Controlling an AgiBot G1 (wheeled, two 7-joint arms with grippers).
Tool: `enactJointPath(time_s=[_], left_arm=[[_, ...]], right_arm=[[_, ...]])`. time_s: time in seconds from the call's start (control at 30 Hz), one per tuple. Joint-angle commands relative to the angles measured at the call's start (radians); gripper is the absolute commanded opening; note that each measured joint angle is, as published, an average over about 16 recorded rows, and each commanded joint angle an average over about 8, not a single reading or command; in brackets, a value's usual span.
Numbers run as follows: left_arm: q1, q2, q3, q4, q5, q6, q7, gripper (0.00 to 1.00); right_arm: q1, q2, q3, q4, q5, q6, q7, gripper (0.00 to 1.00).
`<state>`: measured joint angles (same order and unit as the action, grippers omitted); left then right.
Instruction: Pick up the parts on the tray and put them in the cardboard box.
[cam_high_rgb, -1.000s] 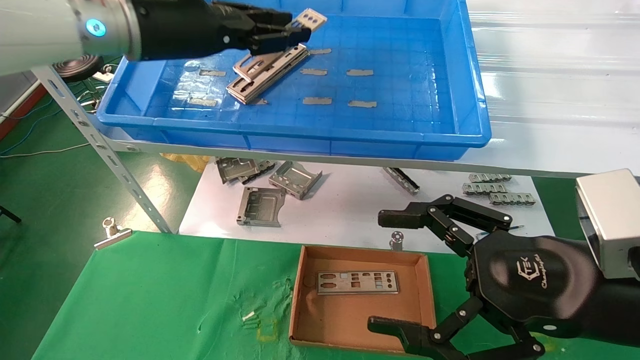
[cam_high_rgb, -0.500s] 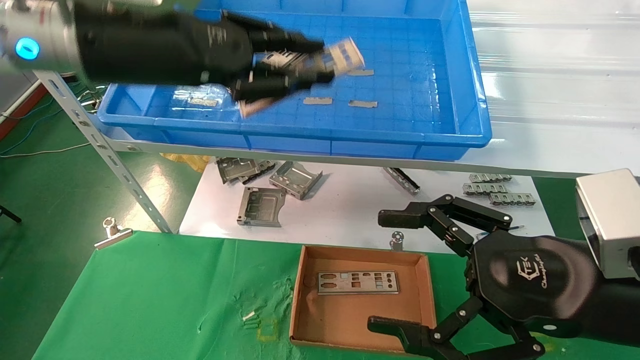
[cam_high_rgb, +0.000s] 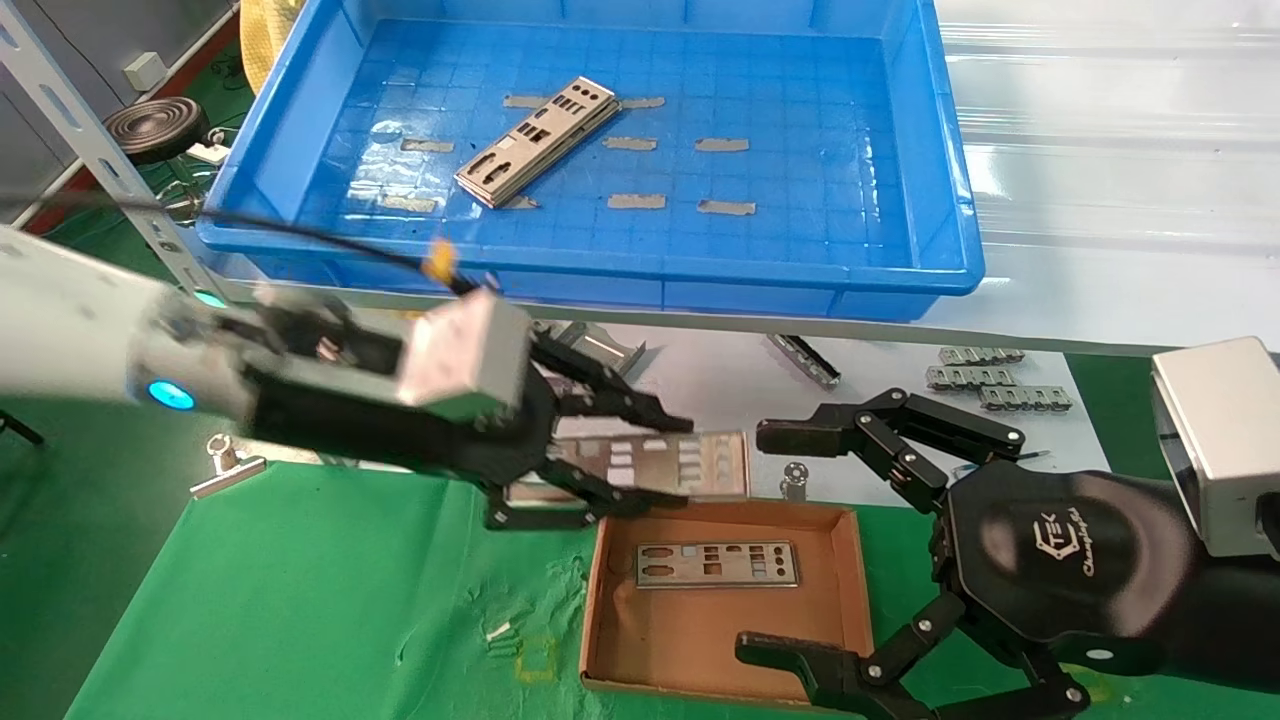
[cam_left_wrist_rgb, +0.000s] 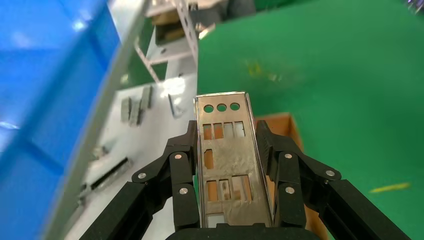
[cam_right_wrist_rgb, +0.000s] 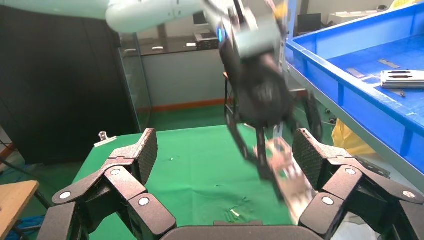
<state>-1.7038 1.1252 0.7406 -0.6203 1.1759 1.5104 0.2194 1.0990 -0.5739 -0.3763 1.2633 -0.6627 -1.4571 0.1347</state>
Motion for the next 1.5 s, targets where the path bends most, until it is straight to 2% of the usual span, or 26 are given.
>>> enactJointPath(time_s=[0.03, 0.27, 0.5, 0.53, 0.77, 0.8, 1.23, 1.5], left_arm=[[0.041, -0.004, 0.026, -0.054, 0.002, -0.029, 0.007, 0.0], [0.191, 0.101, 0.048, -0.05, 0.054, -0.213, 0.133, 0.0], [0.231, 0.196, 0.07, 0.042, 0.104, -0.328, 0.239, 0.01], [0.232, 0.204, 0.073, 0.055, 0.107, -0.334, 0.252, 0.08], [0.231, 0.226, 0.094, 0.116, 0.099, -0.357, 0.326, 0.94], [0.231, 0.227, 0.096, 0.123, 0.094, -0.359, 0.333, 1.0], [0.22, 0.23, 0.147, 0.157, 0.015, -0.375, 0.348, 1.0], [0.2, 0.208, 0.122, 0.216, -0.102, -0.268, 0.288, 1.0]], right_arm=[[0.0, 0.0, 0.0, 0.0, 0.0, 0.0, 0.0, 1.0], [0.0, 0.0, 0.0, 0.0, 0.0, 0.0, 0.0, 1.0], [0.0, 0.0, 0.0, 0.0, 0.0, 0.0, 0.0, 1.0], [0.0, 0.0, 0.0, 0.0, 0.0, 0.0, 0.0, 1.0], [0.0, 0.0, 0.0, 0.0, 0.0, 0.0, 0.0, 1.0], [0.0, 0.0, 0.0, 0.0, 0.0, 0.0, 0.0, 1.0], [0.0, 0.0, 0.0, 0.0, 0.0, 0.0, 0.0, 1.0], [0.0, 0.0, 0.0, 0.0, 0.0, 0.0, 0.0, 1.0]])
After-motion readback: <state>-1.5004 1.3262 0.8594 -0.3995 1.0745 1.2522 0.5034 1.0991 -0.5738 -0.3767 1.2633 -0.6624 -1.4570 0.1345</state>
